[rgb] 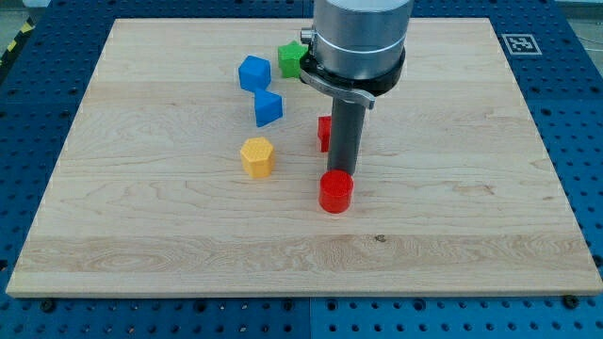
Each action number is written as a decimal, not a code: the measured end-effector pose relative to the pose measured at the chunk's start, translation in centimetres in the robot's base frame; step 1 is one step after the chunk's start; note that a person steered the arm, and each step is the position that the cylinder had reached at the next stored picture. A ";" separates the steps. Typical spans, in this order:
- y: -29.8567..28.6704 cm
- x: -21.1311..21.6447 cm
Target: Move your arm left to the red circle
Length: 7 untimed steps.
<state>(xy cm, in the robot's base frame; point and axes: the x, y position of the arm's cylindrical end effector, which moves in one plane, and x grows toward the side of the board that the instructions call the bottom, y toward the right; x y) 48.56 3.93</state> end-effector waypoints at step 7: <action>-5.9 5.4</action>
<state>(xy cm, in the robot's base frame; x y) 53.95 -2.01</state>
